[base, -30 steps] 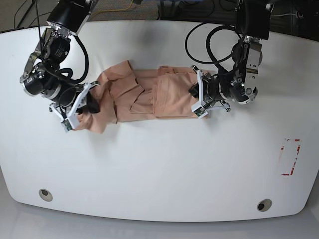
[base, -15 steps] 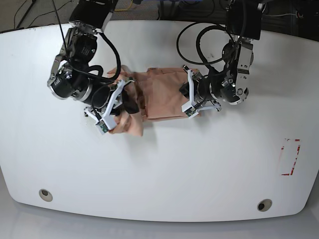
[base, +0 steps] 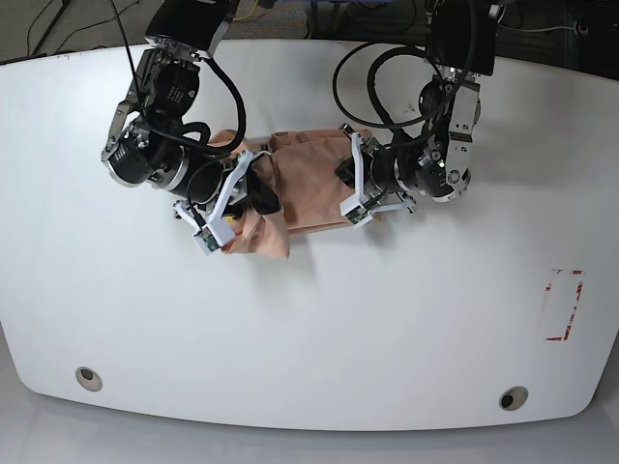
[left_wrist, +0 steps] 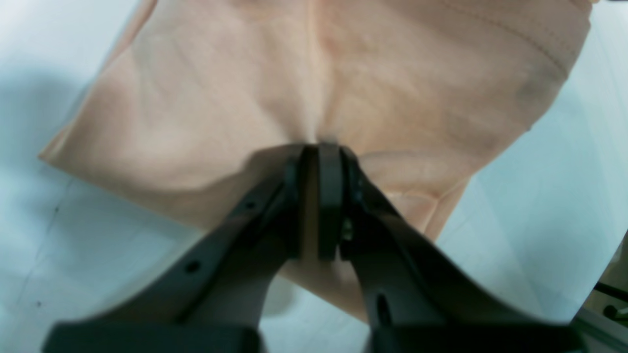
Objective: Layout the t-shirt on the table in an organized manner, then fold the t-shirt properly
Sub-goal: 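Fold the held end with the right gripper over toward the left gripper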
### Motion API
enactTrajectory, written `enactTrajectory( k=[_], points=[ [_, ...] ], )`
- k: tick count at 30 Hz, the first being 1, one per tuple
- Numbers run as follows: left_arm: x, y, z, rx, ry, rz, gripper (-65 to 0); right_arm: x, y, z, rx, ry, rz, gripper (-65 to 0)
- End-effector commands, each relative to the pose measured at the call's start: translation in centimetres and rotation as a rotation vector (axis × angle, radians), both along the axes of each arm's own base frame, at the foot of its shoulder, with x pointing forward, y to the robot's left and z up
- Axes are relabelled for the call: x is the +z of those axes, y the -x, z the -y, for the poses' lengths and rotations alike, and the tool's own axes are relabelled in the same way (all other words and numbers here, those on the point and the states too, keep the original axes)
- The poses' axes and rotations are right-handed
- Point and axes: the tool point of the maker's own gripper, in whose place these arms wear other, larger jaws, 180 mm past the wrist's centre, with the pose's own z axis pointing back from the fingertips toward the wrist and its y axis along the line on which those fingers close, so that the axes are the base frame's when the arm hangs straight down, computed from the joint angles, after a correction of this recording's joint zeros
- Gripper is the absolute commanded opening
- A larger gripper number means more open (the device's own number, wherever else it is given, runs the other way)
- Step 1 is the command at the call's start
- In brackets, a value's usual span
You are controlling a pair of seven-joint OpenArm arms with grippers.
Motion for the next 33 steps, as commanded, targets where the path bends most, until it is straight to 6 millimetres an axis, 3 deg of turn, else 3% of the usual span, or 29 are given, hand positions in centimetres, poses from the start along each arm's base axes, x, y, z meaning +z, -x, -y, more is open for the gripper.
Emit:
enactTrajectory(
  k=[1, 9, 20, 33],
  points=[
    [0.5, -0.5, 0.1, -0.004, -0.004, 0.013, -60.8, 1.2, -0.6, -0.3, 0.002, -0.034, 0.044, -60.2],
    [0.5, -0.5, 0.1, -0.004, -0.004, 0.013, -60.8, 0.1, -0.2, -1.1, 0.024, -0.046, 0.006, -60.2],
    [0.6, -0.4, 0.4, -0.005, 0.004, 0.013, -60.7, 0.6, -0.3, -2.6, 0.038, -0.083, 0.01, -60.2],
    [0.6, -0.4, 0.6, -0.005, 0.013, 0.012, -60.7, 0.5, -0.3, -2.7, 0.04, -0.087, 0.007, -59.0]
  ],
)
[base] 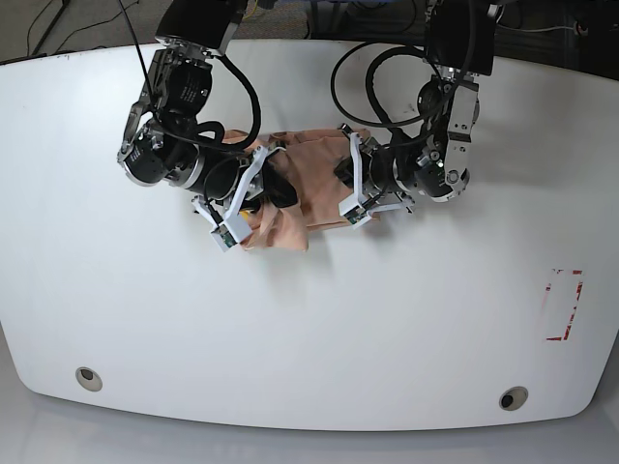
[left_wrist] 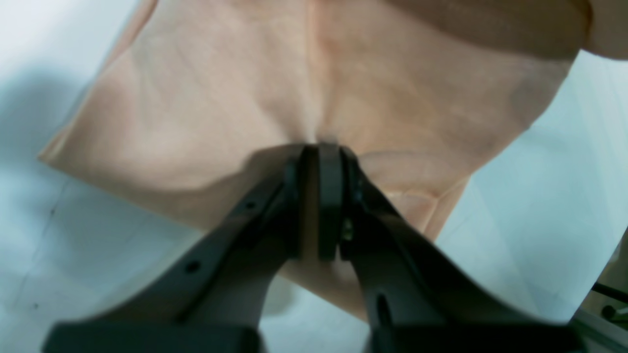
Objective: Layout the t-shirt on the table in an organized manner, then fold the t-shirt properly
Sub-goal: 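Fold the held end with the right gripper over toward the left gripper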
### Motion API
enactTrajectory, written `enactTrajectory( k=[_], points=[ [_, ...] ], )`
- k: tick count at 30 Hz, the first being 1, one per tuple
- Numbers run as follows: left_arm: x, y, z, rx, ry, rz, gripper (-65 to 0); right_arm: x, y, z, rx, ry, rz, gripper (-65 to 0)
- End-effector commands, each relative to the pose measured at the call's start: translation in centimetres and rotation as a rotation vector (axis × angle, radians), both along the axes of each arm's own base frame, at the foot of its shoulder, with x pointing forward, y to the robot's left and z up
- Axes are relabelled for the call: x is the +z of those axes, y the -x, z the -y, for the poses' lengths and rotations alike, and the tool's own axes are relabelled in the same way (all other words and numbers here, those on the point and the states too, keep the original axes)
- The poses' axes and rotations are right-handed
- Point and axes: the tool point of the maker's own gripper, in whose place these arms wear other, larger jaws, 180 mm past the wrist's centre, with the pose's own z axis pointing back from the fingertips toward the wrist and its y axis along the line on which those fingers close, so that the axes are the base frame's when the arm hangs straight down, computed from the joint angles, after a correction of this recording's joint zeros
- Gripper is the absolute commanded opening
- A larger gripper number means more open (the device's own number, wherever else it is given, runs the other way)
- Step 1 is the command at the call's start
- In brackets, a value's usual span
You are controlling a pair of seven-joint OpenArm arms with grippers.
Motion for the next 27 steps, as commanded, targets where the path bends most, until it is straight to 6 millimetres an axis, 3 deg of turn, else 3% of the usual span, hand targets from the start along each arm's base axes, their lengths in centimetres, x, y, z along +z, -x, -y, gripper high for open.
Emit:
enactTrajectory(
  k=[1, 5, 12, 15, 21, 27],
  points=[
    [0.6, -0.5, 0.4, -0.005, 0.009, 0.014, -60.7, 1.5, -0.7, -0.5, 0.002, -0.038, 0.052, -57.4],
    [0.7, -0.5, 0.6, -0.005, 0.015, 0.014, -60.7, 1.5, -0.6, -1.1, 0.021, -0.038, 0.052, -43.3],
    [0.8, -0.5, 0.8, -0.006, 0.02, 0.016, -60.7, 2.1, 0.2, -4.0, 0.092, -0.07, 0.045, -18.4],
    [0.8, -0.5, 0.9, -0.006, 0.023, 0.015, -60.7, 2.6, 0.0, -4.4, 0.08, -0.089, 0.045, -14.7],
    [1.0, -0.6, 0.9, -0.004, 0.026, 0.021, -60.7, 3.1, -0.5, -4.3, 0.079, -0.087, 0.065, -14.9],
    [2.5, -1.6, 0.2, 0.032, 0.04, 0.07, -60.7, 3.1, -1.1, -2.0, 0.009, -0.085, 0.071, -14.9]
  ],
)
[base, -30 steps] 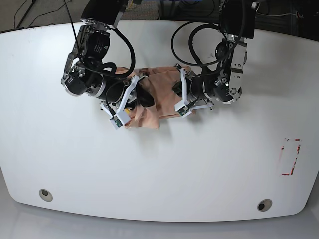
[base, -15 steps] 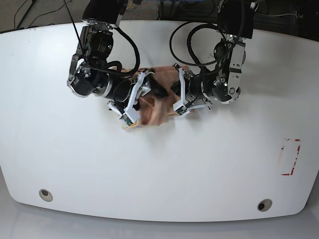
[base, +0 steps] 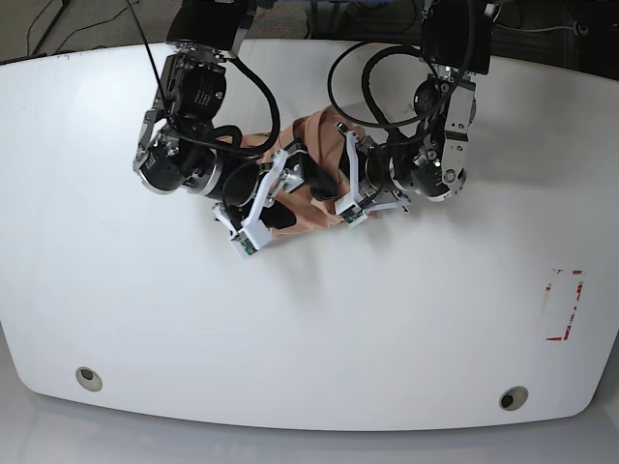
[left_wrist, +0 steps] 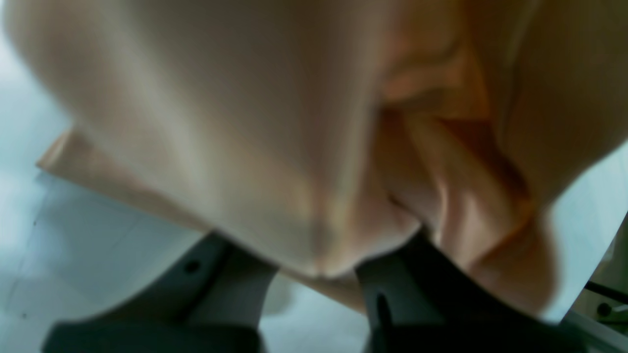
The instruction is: Layout the t-shirt on the table in an organized manner, then fold the t-shirt properly
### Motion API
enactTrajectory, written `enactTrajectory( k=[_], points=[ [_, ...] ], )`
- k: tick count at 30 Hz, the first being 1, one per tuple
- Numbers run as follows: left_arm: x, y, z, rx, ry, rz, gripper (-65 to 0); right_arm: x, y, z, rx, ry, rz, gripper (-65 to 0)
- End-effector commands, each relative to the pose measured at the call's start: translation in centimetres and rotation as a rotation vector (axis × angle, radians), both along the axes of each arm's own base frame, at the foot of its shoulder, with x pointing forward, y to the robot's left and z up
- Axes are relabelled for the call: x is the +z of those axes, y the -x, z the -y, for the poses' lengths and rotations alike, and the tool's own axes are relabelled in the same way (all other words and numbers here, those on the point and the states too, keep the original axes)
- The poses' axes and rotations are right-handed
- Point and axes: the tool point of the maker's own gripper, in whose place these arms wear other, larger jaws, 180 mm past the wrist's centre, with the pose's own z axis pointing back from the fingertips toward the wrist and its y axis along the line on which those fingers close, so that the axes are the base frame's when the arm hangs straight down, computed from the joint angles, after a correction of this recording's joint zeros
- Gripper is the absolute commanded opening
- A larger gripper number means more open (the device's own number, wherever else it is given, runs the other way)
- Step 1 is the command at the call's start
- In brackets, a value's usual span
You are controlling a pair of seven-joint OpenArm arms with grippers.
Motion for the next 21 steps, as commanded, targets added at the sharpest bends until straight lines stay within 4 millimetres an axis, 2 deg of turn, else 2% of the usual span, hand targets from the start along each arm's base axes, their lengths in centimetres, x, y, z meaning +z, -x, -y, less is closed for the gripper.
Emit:
enactTrajectory(
  k=[1, 8, 11, 15, 18, 20, 21],
  points=[
    [2.3, -1.7, -0.3, 0.032, 0.038, 0.073, -60.7, 1.7, -0.8, 0.8, -0.021, -0.024, 0.065, -14.9],
    [4.8, -3.1, -0.7, 0.124, 0.193, 0.094, -58.6, 2.1, -1.1, 3.9, -0.056, -0.026, 0.084, -14.7],
    [5.8, -3.6, -1.0, 0.153, 0.253, 0.102, -52.9, 2.0, -1.1, 5.1, -0.077, -0.014, 0.084, -14.7],
    [7.2, -4.7, -2.6, 0.216, 0.305, 0.135, -46.7, 1.8, -1.1, 5.6, -0.088, -0.003, 0.078, -14.7],
    [8.5, -5.5, -4.5, 0.28, 0.334, 0.175, -43.2, 1.7, -1.0, 5.6, -0.088, -0.002, 0.075, -14.7],
    [9.3, -5.9, -7.1, 0.331, 0.32, 0.207, -41.7, 1.7, -1.0, 5.5, -0.084, -0.001, 0.074, -14.7],
    [9.6, -6.1, -9.2, 0.364, 0.293, 0.222, -41.4, 1.6, -0.9, 5.4, -0.082, -0.004, 0.073, -14.7]
  ],
)
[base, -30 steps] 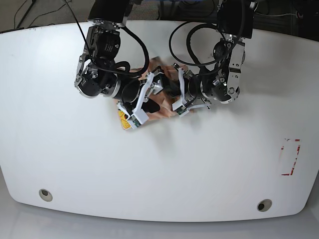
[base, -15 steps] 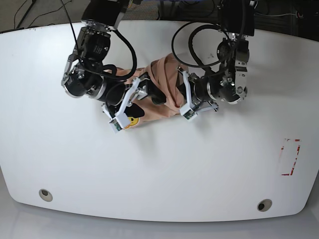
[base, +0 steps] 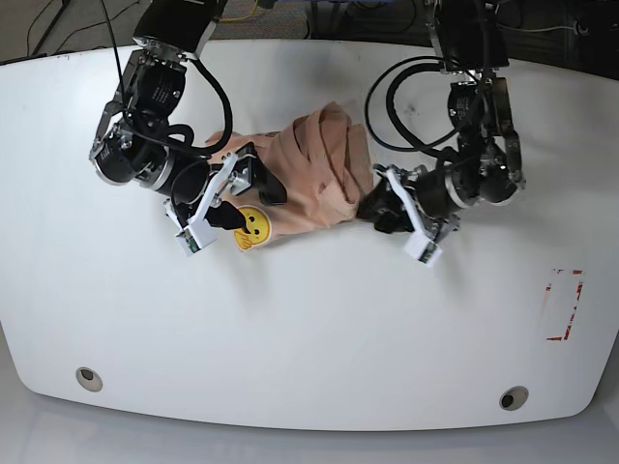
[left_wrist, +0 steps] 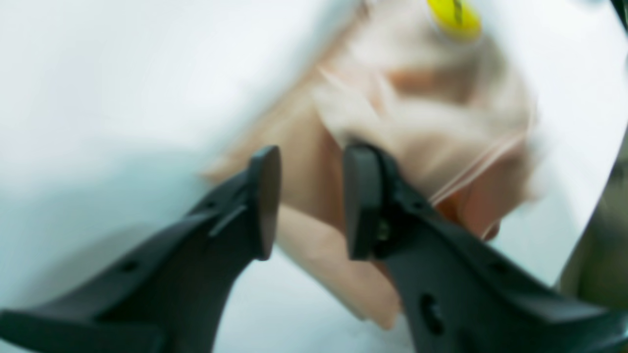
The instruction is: Layout the t-shirt on the table in an organized manner, then fold the t-shirt properly
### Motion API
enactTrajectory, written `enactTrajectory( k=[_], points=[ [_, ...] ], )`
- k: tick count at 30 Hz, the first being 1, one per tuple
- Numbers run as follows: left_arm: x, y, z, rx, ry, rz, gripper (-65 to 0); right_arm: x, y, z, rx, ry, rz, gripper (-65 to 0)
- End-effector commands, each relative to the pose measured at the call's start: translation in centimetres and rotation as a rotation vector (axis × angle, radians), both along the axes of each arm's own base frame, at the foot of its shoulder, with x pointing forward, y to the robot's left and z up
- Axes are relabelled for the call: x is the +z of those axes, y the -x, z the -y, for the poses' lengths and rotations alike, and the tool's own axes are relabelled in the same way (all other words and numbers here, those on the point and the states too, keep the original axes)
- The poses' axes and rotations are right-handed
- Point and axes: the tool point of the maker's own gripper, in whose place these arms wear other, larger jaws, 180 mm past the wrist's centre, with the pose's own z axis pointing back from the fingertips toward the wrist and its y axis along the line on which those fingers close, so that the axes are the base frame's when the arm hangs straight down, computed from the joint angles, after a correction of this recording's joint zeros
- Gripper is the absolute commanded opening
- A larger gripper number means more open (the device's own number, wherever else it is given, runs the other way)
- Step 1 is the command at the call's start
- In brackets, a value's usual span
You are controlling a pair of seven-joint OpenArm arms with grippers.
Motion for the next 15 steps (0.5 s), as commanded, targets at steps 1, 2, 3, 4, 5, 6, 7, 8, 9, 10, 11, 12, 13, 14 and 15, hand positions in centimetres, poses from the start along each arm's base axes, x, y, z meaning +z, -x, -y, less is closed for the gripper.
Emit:
enactTrajectory(
  k=[1, 2, 3, 4, 5, 6, 7, 8, 9, 10, 11, 12, 13, 14, 15],
  points=[
    [2.4, -1.3, -4.0, 0.067, -0.044, 0.072, -41.4, 1.6, -0.6, -0.5, 0.006, -0.034, 0.057, -14.7],
    [2.9, -1.5, -5.7, 0.098, -0.059, 0.081, -41.3, 1.5, -0.6, -0.6, 0.006, -0.038, 0.054, -14.7],
    [3.5, -2.0, -7.8, 0.142, -0.07, 0.092, -41.1, 1.2, -0.6, -1.0, 0.009, -0.052, 0.041, -14.7],
    [3.8, -2.1, -8.6, 0.16, -0.075, 0.096, -41.1, 1.2, -0.6, -1.3, 0.012, -0.06, 0.037, -14.7],
    [4.4, -2.4, -11.0, 0.209, -0.094, 0.106, -41.1, 0.8, -0.6, -2.1, 0.024, -0.075, 0.019, -14.7],
    [4.7, -2.4, -12.2, 0.234, -0.106, 0.109, -41.1, 0.6, -0.5, -2.6, 0.034, -0.079, 0.011, -14.7],
    [4.9, -2.3, -14.1, 0.266, -0.133, 0.108, -41.1, 0.4, -0.5, -3.1, 0.042, -0.08, 0.004, -14.7],
    [5.3, -2.2, -15.7, 0.293, -0.155, 0.109, -41.1, 0.4, -0.5, -3.5, 0.049, -0.075, 0.002, -14.7],
    [5.6, -2.0, -16.9, 0.313, -0.175, 0.111, -41.1, 0.2, -0.4, -3.8, 0.056, -0.068, -0.001, -14.7],
    [5.9, -1.9, -18.2, 0.333, -0.195, 0.113, -41.1, 0.1, -0.3, -4.4, 0.071, -0.061, -0.004, -14.7],
    [6.1, -1.8, -18.9, 0.343, -0.208, 0.115, -41.1, 0.1, -0.2, -4.9, 0.083, -0.057, -0.006, -14.7],
    [6.4, -1.7, -19.8, 0.353, -0.226, 0.117, -41.1, 0.1, 0.0, -5.8, 0.106, -0.054, -0.007, -14.7],
    [6.7, -1.5, -20.6, 0.362, -0.245, 0.121, -41.1, 0.2, 0.2, -6.7, 0.136, -0.045, 0.0, -14.7],
    [6.8, -1.4, -21.2, 0.369, -0.257, 0.121, -41.1, 0.1, 0.3, -7.2, 0.156, -0.036, 0.004, -14.7],
    [7.1, -1.3, -21.9, 0.378, -0.274, 0.124, -41.1, 0.1, 0.5, -8.0, 0.188, -0.024, 0.016, -14.7]
  ],
)
